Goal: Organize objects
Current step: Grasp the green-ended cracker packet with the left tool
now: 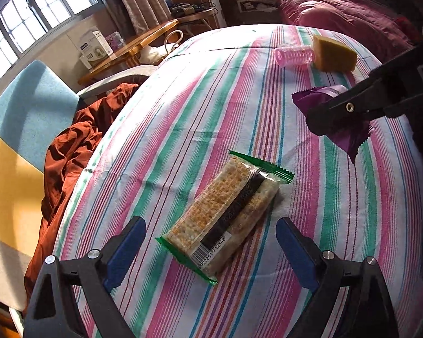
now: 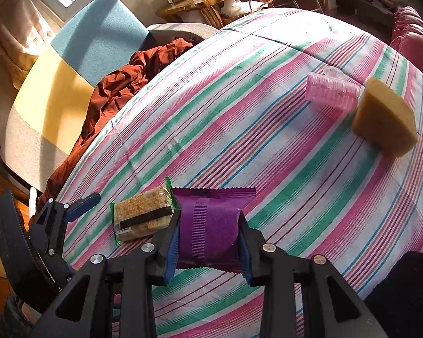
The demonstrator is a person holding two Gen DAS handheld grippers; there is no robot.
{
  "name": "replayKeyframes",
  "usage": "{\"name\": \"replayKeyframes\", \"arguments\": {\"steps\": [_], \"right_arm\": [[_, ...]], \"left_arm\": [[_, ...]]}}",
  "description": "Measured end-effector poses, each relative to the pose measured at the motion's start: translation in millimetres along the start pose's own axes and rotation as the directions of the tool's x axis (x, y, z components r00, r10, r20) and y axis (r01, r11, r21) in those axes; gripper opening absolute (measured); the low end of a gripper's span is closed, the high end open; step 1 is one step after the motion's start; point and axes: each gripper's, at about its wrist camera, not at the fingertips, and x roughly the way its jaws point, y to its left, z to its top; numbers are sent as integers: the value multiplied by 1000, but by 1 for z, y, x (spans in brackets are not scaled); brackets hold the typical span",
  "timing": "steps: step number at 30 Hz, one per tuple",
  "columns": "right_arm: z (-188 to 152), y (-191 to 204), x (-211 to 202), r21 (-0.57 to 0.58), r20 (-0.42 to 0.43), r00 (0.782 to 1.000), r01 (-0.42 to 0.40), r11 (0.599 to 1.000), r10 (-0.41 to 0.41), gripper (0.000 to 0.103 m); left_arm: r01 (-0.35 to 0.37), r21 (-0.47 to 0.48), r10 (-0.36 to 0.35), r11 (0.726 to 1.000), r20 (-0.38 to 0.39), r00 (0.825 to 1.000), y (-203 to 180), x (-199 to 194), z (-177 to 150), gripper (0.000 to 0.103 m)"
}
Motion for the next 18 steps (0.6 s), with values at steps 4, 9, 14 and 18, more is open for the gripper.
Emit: {"name": "replayKeyframes", "arguments": {"steps": [4,9,14,18], "right_arm": [[0,-2,1,8,-4,1000,-1,1000,1,35],[0,0,5,-7,-17,1000,16,1000,-17,35],[-2,6,16,-48,-69,997,31,998,-35,35],[-8,20,28,-129,-122,991,34,991,-50,35]], "left_arm": [[39,17,-39,999,-5,999,2,18,10,94],[186,-162,-187,969,8,982,17,28,11,64],[149,-321,-146,935,36,989,16,16,-10,45],[70,-471,-72,879,14,997,12,-3,-40,45]]}}
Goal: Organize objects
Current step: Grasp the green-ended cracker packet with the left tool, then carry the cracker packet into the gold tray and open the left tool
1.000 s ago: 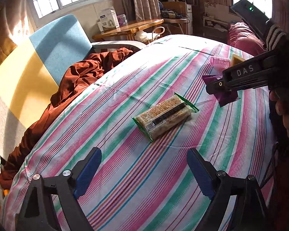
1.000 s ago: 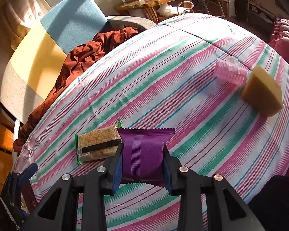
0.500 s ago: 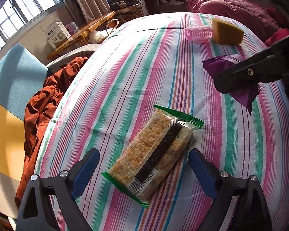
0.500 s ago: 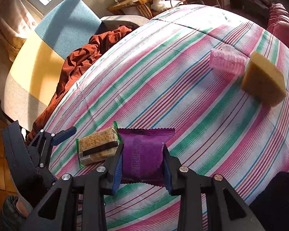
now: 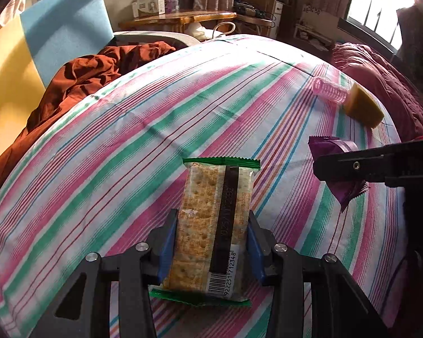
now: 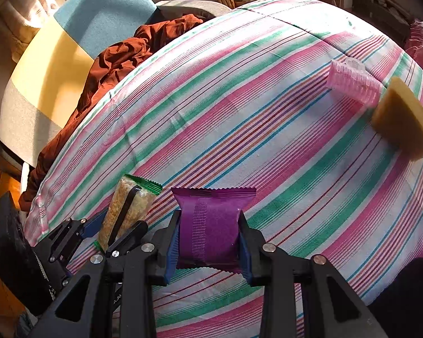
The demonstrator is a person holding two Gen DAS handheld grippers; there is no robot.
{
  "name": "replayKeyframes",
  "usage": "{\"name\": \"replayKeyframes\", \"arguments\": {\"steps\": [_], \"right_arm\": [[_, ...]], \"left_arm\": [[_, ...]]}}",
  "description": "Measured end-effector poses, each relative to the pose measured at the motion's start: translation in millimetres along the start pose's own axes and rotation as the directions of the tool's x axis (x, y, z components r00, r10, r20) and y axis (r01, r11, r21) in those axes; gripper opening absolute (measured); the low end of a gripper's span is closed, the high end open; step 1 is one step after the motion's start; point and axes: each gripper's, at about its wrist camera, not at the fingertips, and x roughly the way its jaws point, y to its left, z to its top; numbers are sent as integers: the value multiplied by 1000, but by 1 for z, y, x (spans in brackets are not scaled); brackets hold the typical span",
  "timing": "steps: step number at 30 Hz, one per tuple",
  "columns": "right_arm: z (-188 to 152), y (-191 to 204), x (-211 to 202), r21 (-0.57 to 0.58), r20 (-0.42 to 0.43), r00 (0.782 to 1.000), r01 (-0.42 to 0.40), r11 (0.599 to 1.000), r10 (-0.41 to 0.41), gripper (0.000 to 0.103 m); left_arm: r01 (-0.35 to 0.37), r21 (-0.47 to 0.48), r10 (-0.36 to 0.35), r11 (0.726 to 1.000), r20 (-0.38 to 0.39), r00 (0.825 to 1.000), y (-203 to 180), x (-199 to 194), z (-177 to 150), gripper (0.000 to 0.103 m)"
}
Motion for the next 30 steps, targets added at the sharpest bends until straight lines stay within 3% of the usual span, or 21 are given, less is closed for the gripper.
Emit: {"name": "replayKeyframes", "arguments": {"steps": [3,7,15,21,30], "right_arm": [[-5,18,9,-93,-47,998,-36,995,32,35],[-14,46,15,-230,-90,995,-70,971,50,35],[-44,94,24,-463,-177,982,-144,874,68,35],[-65,119,31,-581,-202,979,-149,800,36,35],[-67,126,37,-603,-192,981,-139,785,26,35]], "left_arm": [[-80,-100,80,992,-3,997,0,-19,-28,45],[-176,-217,181,960,4,984,1,-49,-74,45],[-267,-334,296,904,40,954,-5,-101,-153,45],[-300,-358,337,884,45,940,-10,-118,-178,44],[-300,-371,363,879,111,925,-15,-157,-188,44]]}}
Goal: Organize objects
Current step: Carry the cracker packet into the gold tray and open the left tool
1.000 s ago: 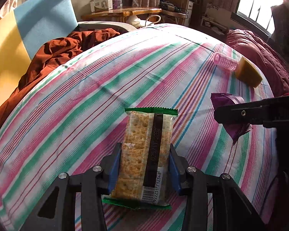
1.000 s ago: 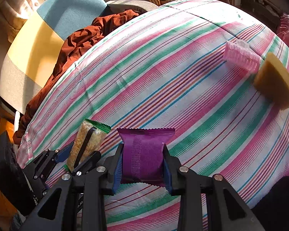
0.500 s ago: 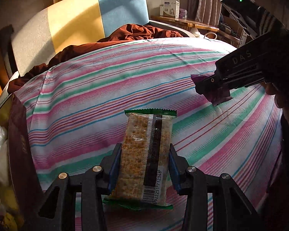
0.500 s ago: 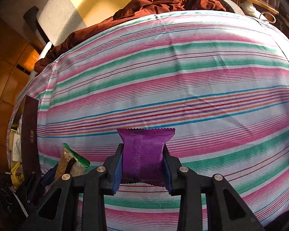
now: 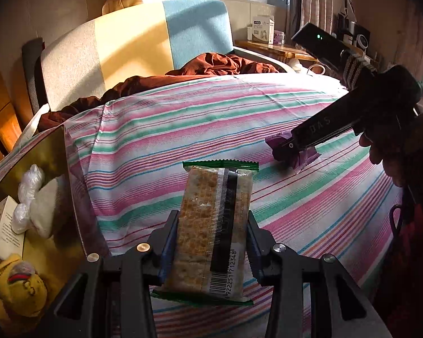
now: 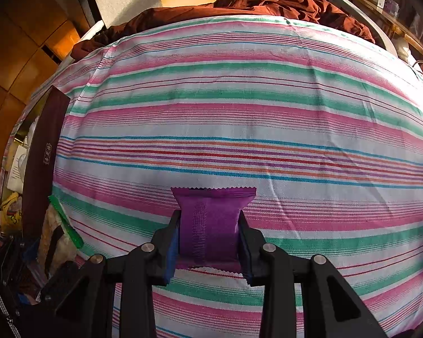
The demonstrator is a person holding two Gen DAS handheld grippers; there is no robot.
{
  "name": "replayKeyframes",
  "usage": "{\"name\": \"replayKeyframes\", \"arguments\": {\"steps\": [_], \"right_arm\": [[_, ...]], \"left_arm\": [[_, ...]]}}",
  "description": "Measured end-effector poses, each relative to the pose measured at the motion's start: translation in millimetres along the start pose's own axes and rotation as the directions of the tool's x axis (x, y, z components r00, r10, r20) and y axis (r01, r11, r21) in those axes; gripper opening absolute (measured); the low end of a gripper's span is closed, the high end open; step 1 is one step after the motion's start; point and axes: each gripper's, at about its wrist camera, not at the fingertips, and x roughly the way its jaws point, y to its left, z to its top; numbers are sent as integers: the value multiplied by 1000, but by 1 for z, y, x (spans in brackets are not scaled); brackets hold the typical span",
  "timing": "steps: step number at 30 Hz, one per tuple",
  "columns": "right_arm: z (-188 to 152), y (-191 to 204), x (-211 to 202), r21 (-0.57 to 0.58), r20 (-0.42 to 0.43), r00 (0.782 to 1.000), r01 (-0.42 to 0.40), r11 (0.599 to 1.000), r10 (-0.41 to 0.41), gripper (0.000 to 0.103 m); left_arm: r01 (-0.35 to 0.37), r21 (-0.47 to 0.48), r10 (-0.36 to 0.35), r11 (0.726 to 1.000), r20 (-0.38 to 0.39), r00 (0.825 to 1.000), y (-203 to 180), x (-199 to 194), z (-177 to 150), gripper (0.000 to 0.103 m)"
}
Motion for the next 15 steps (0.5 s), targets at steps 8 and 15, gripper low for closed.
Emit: {"name": "replayKeyframes", "arguments": {"steps": [8,15], "right_arm": [[-1,2,0,-19,2,1000,25,1000,-25,35],[1,9,5,-46,5,998,63,997,-63,35]], "left_arm": [[-44,-82,50,996,66,997,40,-40,7,44],[-123,-306,146,944,51,988,127,-59,-1,44]]}}
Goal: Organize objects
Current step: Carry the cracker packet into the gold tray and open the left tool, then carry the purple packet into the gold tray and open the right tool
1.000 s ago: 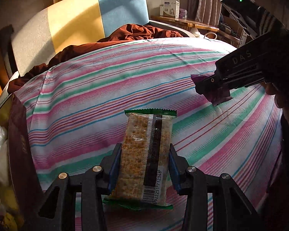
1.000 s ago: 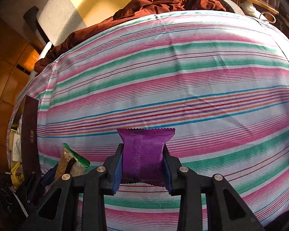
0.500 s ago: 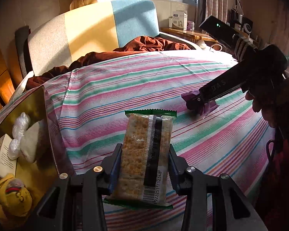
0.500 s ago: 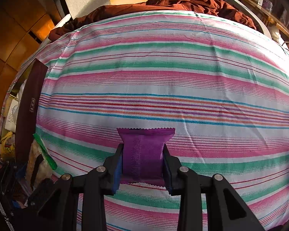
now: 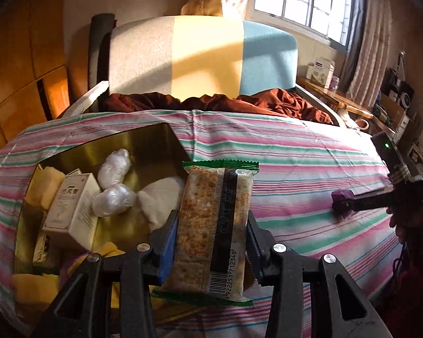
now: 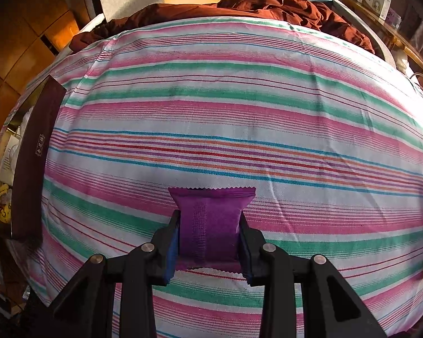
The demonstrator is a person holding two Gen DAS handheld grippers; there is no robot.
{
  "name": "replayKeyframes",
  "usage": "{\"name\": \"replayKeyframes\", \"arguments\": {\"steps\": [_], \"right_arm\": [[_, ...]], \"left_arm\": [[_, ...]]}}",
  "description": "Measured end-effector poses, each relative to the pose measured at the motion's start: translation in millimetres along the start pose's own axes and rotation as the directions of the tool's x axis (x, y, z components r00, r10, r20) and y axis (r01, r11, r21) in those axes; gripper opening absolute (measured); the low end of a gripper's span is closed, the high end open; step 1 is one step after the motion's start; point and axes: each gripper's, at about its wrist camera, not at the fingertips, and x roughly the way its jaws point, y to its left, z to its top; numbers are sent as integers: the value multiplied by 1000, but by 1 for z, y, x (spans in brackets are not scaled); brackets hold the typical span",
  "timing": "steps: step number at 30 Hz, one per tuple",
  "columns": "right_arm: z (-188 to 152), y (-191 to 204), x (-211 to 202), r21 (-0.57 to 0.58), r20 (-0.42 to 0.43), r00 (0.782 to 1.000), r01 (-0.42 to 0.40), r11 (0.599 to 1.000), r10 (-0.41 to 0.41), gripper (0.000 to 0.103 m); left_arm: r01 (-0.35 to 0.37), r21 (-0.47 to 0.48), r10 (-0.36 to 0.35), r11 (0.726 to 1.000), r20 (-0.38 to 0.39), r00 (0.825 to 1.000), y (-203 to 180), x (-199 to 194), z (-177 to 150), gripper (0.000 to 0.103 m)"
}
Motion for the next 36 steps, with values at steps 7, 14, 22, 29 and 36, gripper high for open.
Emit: {"name": "replayKeyframes", "arguments": {"steps": [7,14,22,29,36], "right_arm": [[4,12,6,-25,5,999,33,999,-33,35],[7,37,1,-57,36,998,51,997,-49,35],[7,132,-29,-188,152,985,-59,980,88,35],[-1,224,-50,-340,197,957,-136,930,212,35],[-7,274,-26,-364,182,964,-117,924,194,44]], "left_arm": [[-133,-97,128,986,-55,990,66,23,9,48],[-179,-98,176,979,-34,984,86,11,-1,58],[-221,-113,223,969,5,975,104,-24,-18,70],[-256,-143,266,956,57,962,118,-58,-24,89],[-275,-173,289,946,58,956,128,-75,-30,103]]}}
